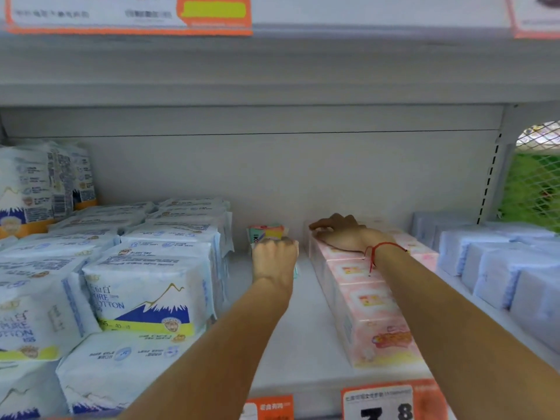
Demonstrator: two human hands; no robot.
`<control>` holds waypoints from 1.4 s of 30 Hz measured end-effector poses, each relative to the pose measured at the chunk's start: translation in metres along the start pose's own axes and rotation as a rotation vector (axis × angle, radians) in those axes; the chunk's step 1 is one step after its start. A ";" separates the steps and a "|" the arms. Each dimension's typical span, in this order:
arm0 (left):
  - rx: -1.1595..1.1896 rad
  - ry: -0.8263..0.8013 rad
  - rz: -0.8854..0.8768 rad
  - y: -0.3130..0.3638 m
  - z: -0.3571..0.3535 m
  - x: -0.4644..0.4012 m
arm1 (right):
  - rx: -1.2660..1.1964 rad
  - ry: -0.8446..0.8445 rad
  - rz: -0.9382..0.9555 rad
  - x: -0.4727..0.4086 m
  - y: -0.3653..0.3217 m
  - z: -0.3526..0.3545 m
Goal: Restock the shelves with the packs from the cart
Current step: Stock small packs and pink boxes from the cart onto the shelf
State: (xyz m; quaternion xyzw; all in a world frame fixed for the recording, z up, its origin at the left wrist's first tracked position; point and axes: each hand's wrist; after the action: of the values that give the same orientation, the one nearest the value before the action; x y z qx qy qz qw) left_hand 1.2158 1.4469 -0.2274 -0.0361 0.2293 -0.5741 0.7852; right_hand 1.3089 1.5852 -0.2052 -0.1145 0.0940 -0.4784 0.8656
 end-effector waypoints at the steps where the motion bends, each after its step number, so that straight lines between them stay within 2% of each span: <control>1: 0.045 0.025 0.032 -0.001 0.001 0.001 | 0.000 0.006 0.006 0.002 0.001 0.000; 4: 0.165 0.093 0.130 -0.004 0.004 -0.001 | -0.014 0.014 0.016 0.004 0.001 -0.001; 7: 0.184 0.135 0.215 -0.014 0.000 -0.008 | -0.056 0.042 0.011 0.005 0.001 -0.004; 12: 0.186 0.076 0.259 -0.024 -0.007 -0.018 | -0.130 0.097 0.004 0.002 0.002 -0.005; 20: 0.175 0.020 0.233 -0.027 -0.009 -0.024 | -0.188 0.130 0.051 -0.004 0.005 -0.006; 24: 0.192 -0.042 0.200 -0.026 0.000 -0.028 | -0.131 0.123 0.019 0.000 0.001 0.001; 27: 0.250 -0.036 0.188 -0.023 0.008 -0.024 | -0.074 0.008 0.012 0.013 -0.012 0.016; 31: 0.188 -0.055 0.066 -0.011 0.027 0.003 | -0.156 0.146 0.023 0.033 -0.027 0.042; 33: 0.166 -0.082 -0.035 -0.004 0.041 0.027 | -0.173 0.154 0.013 0.050 -0.031 0.053; 38: 0.361 -0.069 -0.168 -0.005 0.076 0.096 | -0.138 0.161 0.004 0.121 -0.037 0.057; 42: 0.459 -0.029 -0.195 -0.021 0.093 0.154 | -0.106 0.116 0.109 0.187 -0.047 0.041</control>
State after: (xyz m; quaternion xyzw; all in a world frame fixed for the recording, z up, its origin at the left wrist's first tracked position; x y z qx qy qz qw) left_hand 1.2713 1.2797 -0.1864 0.1131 0.0772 -0.6835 0.7170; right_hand 1.3806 1.4069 -0.1622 -0.1268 0.1752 -0.4306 0.8763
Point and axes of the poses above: each hand's wrist, its own x-axis away from the middle knuckle, its own z-axis out of the back of the hand, y = z × x, and after that the axes turned 6 degrees about -z, right-handed
